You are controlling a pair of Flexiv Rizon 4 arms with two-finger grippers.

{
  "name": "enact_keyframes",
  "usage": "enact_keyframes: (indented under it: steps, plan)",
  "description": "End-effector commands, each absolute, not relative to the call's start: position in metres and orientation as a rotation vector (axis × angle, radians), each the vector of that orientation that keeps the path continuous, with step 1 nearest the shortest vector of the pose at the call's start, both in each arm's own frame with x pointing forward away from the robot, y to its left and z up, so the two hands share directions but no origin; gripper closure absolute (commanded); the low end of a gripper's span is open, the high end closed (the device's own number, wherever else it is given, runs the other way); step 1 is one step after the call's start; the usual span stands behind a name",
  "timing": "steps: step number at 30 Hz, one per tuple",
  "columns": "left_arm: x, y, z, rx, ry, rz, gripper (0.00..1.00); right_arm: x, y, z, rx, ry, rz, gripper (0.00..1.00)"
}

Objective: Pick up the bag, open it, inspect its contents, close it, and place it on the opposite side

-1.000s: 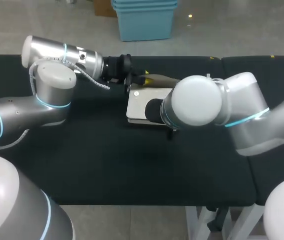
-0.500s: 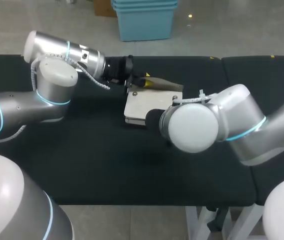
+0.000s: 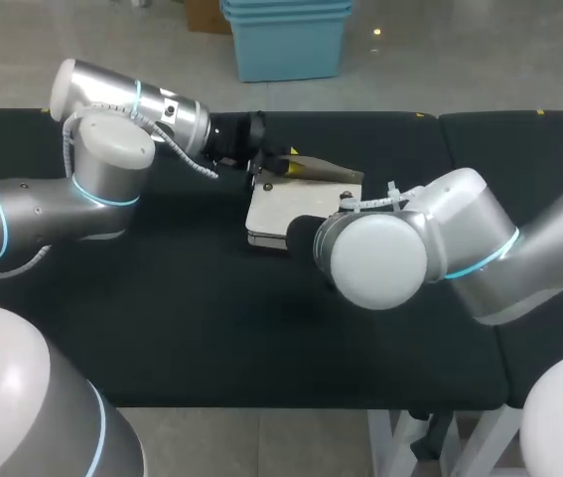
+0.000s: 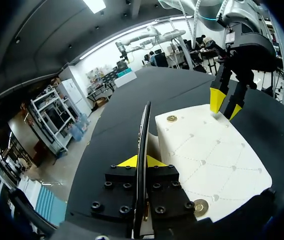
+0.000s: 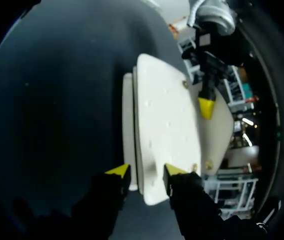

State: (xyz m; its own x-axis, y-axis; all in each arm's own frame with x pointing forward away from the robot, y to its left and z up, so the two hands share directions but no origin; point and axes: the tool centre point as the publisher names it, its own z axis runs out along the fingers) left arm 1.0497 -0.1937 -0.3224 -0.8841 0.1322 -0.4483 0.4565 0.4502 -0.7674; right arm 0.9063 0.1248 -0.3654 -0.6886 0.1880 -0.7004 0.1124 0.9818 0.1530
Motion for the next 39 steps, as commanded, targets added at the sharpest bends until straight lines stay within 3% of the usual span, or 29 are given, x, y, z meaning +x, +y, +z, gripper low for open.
enact_keyframes:
  steps: [1,7,10,38,39]
  plan:
    - [1.051,-0.193,-0.325,0.517,2.385,-1.419,1.00,0.911,0.122,-0.368,0.211,2.327,0.134,0.62]
    - [1.048,-0.192,-0.325,0.546,2.386,-1.424,1.00,0.916,0.120,-0.370,0.215,2.321,0.138,0.74]
    - [1.046,-0.190,-0.326,0.556,2.378,-1.426,1.00,0.917,0.120,-0.372,0.220,2.322,0.146,1.00]
    - [1.009,-0.181,-0.342,0.871,2.114,-1.263,1.00,0.914,0.121,-0.378,0.239,2.327,0.167,1.00]
    - [1.008,-0.180,-0.342,0.868,2.109,-1.260,0.95,0.914,0.121,-0.378,0.239,2.327,0.167,1.00]
